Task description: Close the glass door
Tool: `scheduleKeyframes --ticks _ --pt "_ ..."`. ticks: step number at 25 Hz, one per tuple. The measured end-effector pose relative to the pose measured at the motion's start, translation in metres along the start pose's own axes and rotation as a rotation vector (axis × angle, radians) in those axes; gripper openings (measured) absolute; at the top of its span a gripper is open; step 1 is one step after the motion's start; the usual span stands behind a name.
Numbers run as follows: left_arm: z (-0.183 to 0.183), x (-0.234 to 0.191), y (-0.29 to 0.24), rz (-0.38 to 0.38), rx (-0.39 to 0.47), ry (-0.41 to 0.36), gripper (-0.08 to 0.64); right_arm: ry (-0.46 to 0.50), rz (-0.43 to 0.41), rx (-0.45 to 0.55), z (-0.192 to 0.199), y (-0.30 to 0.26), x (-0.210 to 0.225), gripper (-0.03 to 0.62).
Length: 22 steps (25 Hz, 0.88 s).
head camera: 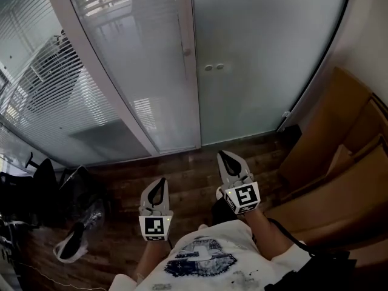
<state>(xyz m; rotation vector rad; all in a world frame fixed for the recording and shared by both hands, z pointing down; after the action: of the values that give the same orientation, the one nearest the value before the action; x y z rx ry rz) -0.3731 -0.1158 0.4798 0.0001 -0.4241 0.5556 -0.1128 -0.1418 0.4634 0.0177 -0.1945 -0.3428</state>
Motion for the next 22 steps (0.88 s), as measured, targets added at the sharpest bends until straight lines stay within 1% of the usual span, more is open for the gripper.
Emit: scheduleKeyframes --ticks 5,8,12,18,22 --pt "0.005 -0.004 0.027 0.001 0.012 0.015 -0.002 0.016 -0.007 0.003 -0.003 0.017 -0.03 0.009" --pt "0.001 -0.006 0.038 -0.001 0.029 0.024 -0.002 0.026 -0.005 -0.006 -0.007 0.028 -0.041 0.009" --pt "-0.002 -0.007 0.039 0.01 0.045 0.035 -0.002 0.041 0.006 -0.011 -0.013 0.032 -0.047 0.009" --pt "0.011 0.006 0.039 0.043 0.026 0.082 -0.002 0.031 0.049 -0.034 -0.014 0.048 -0.048 0.008" --pt "0.012 0.013 0.038 0.069 0.026 0.104 -0.002 0.035 0.064 -0.048 -0.015 0.054 -0.047 0.008"
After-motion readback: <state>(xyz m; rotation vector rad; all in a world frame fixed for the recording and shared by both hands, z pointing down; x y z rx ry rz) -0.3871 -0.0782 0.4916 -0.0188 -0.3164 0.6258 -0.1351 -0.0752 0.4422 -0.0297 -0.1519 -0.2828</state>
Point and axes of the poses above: the fingertips, and each gripper's own axes: y backward along the fingers, x to its right, z out of its underside, the point moved 8 cm from there along y, backward along the fingers, and after that the axes turned 12 degrees about -y, right-handed, at the moved point
